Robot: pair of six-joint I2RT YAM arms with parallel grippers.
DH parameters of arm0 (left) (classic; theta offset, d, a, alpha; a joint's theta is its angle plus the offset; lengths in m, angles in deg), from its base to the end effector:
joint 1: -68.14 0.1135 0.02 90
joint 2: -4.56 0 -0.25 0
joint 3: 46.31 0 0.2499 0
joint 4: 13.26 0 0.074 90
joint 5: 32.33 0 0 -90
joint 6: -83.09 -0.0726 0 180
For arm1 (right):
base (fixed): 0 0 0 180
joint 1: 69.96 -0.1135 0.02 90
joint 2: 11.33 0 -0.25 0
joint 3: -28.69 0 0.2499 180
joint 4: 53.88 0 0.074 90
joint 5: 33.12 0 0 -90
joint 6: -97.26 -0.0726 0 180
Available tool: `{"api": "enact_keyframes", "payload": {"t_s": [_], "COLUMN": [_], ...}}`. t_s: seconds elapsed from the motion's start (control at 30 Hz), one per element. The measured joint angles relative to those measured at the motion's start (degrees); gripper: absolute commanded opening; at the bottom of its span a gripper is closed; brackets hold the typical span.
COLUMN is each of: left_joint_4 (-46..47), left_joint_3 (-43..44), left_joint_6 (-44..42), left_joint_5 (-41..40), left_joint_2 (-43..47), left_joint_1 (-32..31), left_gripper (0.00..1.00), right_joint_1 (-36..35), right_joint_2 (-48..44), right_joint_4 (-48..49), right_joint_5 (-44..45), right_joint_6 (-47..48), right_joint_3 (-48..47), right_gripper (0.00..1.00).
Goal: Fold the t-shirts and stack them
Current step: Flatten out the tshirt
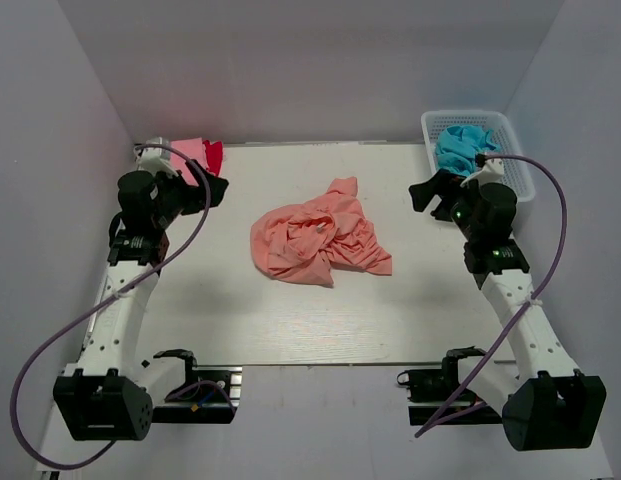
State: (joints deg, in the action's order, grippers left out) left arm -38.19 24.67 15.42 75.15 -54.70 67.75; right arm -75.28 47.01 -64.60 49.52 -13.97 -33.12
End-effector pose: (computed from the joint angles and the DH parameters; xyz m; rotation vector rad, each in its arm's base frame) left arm 0.2762 -0.0237 0.3464 -0.1281 1.8208 -0.5559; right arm 0.2810 0.0355 0.3230 0.1411 1.7112 0.4541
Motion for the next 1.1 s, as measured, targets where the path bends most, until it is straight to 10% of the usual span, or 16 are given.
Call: {"api": "enact_keyframes", "payload": {"t_s": [0.13, 0.53, 0.77, 1.1], "left_joint_4": [-1.31, -4.26, -5.84, -10.32], "left_joint_3": [-0.70, -13.31, -20.15, -6.45], "left_joint_6": [0.72, -0.09, 5.57, 8.57], "left_joint_5": [3.45, 12.72, 7.19, -16.85], "left_joint_2": [-5.46, -9.25, -12.94, -25.35], "left_joint_1": [0.00, -8.57, -22.53, -28.44], "left_gripper": [0.85, 0.90, 0.92, 0.87], "right_joint_1": [0.07, -0.48, -3.39, -7.15], "right_joint_2": [-1.40, 11.32, 16.92, 24.13], "right_joint_4": [-2.25, -18.25, -22.49, -23.21], "right_joint_5": [0.50, -2.54, -2.49, -0.15], "right_joint_6": [-1.57, 1.31, 1.01, -0.70], "right_joint_3": [2.29, 3.21, 3.21, 3.04], "right_gripper": [0.90, 0.89, 0.87, 0.83]}}
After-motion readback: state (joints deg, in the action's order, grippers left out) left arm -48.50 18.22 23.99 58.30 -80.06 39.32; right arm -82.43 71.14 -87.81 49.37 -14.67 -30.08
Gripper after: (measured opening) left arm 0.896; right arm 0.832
